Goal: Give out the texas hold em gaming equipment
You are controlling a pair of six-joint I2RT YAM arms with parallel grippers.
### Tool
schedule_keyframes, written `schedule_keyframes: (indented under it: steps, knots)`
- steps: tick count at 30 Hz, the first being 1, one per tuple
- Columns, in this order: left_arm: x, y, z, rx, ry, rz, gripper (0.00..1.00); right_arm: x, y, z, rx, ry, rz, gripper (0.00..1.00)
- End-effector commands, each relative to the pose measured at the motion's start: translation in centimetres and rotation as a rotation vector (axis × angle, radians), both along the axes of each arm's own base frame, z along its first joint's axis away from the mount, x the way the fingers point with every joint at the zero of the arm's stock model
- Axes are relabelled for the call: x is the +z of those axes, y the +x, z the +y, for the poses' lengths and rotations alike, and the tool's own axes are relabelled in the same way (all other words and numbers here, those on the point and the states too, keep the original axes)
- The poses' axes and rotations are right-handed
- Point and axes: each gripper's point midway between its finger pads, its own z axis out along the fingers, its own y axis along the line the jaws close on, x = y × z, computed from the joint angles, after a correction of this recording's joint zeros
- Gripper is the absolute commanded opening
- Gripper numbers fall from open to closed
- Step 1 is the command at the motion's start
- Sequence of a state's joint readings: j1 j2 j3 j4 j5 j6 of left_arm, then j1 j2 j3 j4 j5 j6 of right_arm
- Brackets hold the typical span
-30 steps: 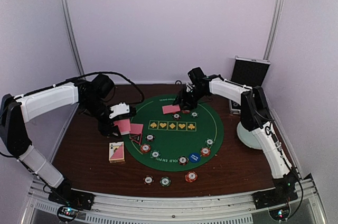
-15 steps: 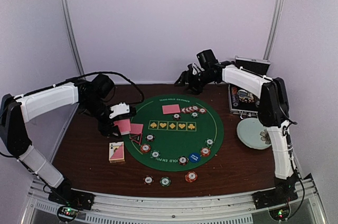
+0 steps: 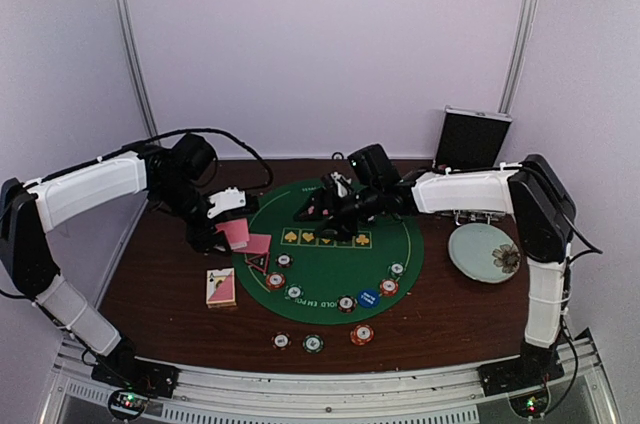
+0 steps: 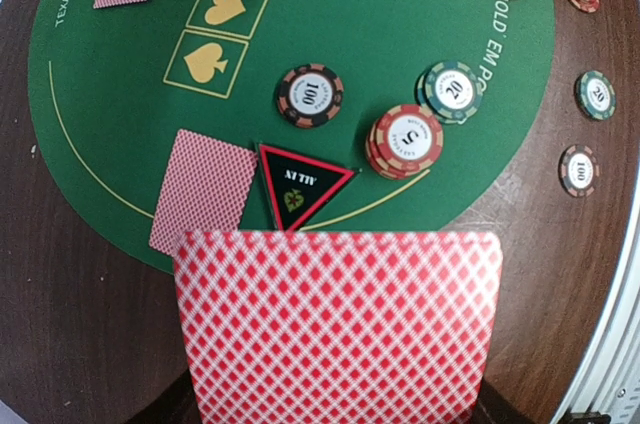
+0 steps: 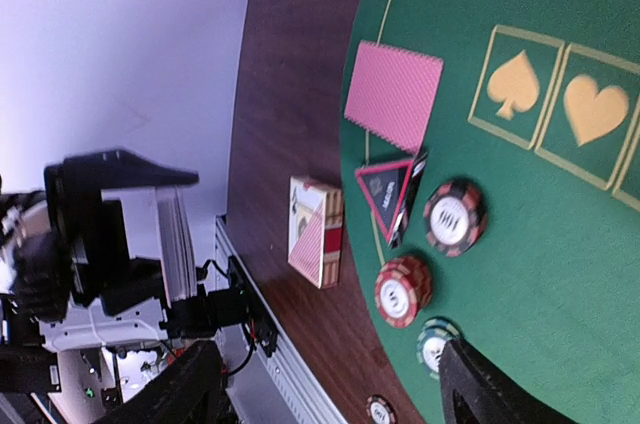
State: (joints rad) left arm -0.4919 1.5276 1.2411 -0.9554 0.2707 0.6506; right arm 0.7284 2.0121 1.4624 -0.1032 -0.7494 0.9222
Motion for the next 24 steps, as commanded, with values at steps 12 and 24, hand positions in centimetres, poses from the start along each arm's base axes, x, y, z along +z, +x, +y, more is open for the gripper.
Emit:
schedule_keyframes:
  steps: [12, 24]
  knots:
    - [2.4, 0.6, -1.0, 0.027, -0.063, -0.011, 0.11, 4.8, -5.8, 8.8, 0.101, 0.294, -0.020, 0.81]
    - [2.6, 0.5, -1.3, 0.030, -0.080, -0.002, 0.11, 4.2, -5.8, 12.2, 0.127, 0.332, 0.001, 0.81]
